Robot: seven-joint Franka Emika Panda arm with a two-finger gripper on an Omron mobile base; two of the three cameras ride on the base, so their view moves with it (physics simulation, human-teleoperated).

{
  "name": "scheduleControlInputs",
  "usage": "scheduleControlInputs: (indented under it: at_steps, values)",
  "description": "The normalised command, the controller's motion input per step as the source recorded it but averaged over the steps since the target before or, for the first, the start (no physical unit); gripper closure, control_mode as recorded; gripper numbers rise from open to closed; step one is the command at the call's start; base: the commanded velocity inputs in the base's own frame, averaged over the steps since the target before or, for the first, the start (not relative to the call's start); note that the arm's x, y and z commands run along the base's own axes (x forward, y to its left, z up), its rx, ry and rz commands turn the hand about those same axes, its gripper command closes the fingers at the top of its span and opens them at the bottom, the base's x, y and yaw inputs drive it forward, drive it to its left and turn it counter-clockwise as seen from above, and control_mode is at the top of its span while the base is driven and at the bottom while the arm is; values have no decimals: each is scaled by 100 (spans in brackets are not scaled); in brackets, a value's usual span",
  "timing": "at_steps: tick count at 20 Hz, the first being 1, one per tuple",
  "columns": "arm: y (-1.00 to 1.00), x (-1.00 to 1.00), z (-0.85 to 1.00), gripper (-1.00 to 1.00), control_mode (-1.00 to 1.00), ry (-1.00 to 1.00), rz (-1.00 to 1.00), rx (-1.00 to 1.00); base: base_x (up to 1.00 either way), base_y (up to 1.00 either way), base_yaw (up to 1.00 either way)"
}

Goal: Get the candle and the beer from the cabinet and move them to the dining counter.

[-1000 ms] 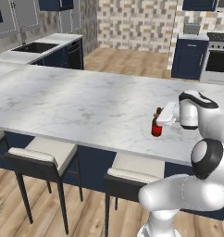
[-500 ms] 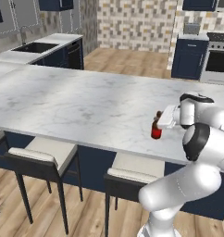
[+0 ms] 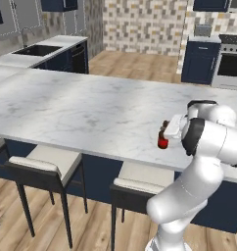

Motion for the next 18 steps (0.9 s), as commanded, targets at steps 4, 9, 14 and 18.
scheduleControlInputs:
  at_steps: [4, 9, 14, 18]
  values:
    - [0, 17, -18, 100, -100, 0, 2, 0, 0, 0, 0]
    - [-1, 13, -22, 100, -100, 0, 2, 0, 0, 0, 0]
    - [-2, 14, -24, 100, -100, 0, 2, 0, 0, 0, 0]
    - [-1, 8, -25, -100, -100, 0, 2, 0, 0, 0, 0]
